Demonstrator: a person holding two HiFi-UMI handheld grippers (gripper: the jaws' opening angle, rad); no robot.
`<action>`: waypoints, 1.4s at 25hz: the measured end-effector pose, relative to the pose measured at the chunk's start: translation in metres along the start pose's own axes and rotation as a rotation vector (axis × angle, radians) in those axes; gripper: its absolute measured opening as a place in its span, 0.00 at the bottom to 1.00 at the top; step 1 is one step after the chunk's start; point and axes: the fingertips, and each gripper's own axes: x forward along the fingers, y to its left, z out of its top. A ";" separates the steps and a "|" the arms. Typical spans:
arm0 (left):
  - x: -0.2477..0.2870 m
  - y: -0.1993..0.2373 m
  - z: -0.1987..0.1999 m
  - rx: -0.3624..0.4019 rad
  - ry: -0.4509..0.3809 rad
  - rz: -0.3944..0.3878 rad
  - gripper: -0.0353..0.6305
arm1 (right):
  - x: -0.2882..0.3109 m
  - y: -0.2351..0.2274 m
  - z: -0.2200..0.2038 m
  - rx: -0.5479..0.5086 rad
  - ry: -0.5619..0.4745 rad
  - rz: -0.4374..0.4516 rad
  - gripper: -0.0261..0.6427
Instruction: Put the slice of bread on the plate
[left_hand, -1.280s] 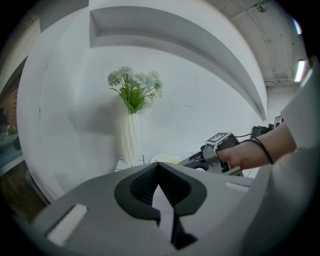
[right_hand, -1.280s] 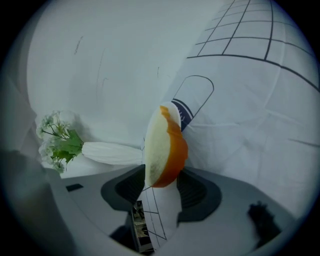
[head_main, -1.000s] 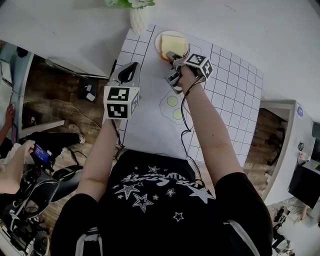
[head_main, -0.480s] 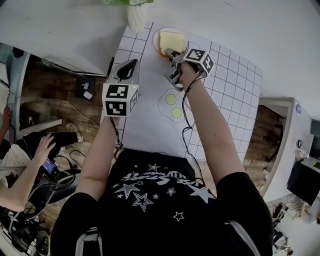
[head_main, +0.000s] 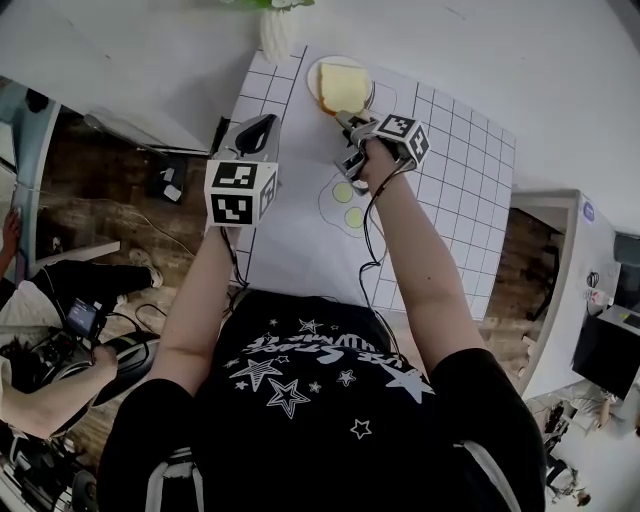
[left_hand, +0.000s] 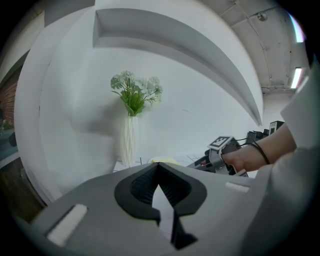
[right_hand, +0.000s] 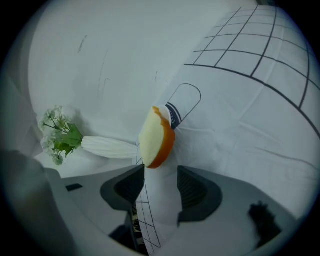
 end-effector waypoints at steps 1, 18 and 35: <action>-0.003 -0.001 0.000 0.000 -0.002 -0.003 0.07 | -0.005 -0.001 -0.003 -0.011 -0.003 0.000 0.34; -0.085 -0.039 0.014 0.061 -0.101 -0.161 0.07 | -0.120 0.111 -0.068 -0.641 -0.350 0.090 0.10; -0.144 -0.086 -0.021 0.080 -0.113 -0.314 0.07 | -0.197 0.118 -0.171 -1.085 -0.414 -0.039 0.07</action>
